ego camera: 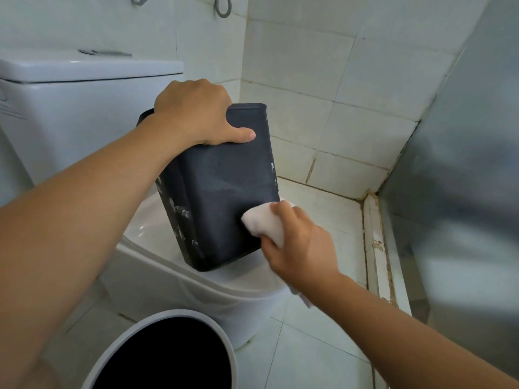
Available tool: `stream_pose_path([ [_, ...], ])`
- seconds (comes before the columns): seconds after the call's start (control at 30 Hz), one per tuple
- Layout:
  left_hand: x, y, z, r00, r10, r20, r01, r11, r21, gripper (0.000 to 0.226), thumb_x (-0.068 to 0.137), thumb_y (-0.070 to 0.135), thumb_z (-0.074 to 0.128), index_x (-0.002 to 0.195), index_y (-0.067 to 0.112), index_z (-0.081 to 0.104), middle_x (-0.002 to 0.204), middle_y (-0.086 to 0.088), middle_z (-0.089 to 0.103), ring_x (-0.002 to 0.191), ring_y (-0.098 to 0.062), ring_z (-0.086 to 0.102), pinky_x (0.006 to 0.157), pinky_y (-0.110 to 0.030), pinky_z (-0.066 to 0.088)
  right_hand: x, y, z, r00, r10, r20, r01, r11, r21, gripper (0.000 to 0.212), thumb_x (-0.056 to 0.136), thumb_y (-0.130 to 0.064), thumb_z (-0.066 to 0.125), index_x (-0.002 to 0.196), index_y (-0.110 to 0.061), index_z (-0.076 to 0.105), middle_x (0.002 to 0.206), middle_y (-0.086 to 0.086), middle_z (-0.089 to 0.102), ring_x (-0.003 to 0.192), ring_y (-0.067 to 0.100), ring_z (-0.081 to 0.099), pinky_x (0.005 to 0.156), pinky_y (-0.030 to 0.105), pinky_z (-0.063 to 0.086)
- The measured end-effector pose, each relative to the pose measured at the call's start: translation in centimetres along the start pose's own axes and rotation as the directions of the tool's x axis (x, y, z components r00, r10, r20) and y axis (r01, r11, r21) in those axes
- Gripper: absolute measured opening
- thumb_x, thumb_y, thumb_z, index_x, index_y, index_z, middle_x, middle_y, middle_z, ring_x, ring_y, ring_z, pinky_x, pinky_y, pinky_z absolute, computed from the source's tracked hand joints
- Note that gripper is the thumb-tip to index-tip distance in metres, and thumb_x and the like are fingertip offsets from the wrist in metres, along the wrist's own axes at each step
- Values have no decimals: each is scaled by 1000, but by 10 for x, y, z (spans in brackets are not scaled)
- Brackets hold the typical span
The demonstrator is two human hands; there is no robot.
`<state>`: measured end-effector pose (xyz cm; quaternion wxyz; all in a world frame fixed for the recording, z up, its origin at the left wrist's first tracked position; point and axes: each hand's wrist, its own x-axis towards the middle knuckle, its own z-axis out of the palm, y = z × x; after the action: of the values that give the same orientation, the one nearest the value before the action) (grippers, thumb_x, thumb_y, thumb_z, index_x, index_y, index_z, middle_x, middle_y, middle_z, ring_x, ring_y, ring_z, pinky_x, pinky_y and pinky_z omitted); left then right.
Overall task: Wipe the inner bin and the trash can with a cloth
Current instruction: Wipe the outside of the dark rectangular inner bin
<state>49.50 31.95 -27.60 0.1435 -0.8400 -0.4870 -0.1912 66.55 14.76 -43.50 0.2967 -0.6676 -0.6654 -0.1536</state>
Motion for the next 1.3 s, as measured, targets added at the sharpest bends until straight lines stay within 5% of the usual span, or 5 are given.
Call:
stream_pose_path([
  [0.17, -2, 2, -2, 1000, -6, 6, 6, 1000, 9, 70, 76, 90, 53, 77, 20, 60, 76, -3, 55, 74, -29, 55, 63, -36, 34, 15, 22, -6, 951, 309, 21, -309, 951, 8, 33, 92, -38, 62, 114, -22, 44, 95, 0, 62, 68, 24, 55, 56, 35, 44],
  [0.6, -3, 6, -4, 1000, 7, -8, -7, 1000, 11, 69, 74, 92, 51, 75, 23, 60, 78, 0, 58, 80, -28, 55, 69, -37, 35, 12, 24, -16, 966, 254, 40, -255, 966, 46, 40, 91, -45, 65, 121, -30, 44, 101, -4, 64, 76, 22, 62, 67, 41, 57],
  [0.77, -2, 6, -3, 1000, 4, -14, -4, 1000, 16, 69, 74, 92, 52, 74, 23, 59, 77, 0, 58, 77, -28, 56, 68, -36, 35, -9, -5, -8, 981, -151, 118, 146, 988, 47, 45, 79, -42, 70, 117, -28, 50, 93, -6, 64, 65, 24, 61, 52, 29, 42],
  [0.97, -3, 5, -4, 1000, -10, -13, 11, 1000, 17, 70, 73, 92, 52, 75, 22, 60, 75, -1, 58, 73, -26, 56, 64, -36, 37, 17, 22, -14, 968, 237, 84, -240, 971, 18, 39, 92, -44, 62, 122, -27, 43, 100, -3, 63, 76, 25, 60, 64, 39, 52],
  [1.3, -7, 4, -7, 1000, -13, -12, 13, 1000, 14, 70, 75, 91, 52, 74, 21, 59, 76, -3, 58, 73, -29, 56, 64, -36, 37, 7, 14, -9, 975, 144, 171, -143, 990, -17, 42, 94, -44, 59, 125, -24, 40, 105, -2, 60, 79, 29, 60, 65, 39, 50],
])
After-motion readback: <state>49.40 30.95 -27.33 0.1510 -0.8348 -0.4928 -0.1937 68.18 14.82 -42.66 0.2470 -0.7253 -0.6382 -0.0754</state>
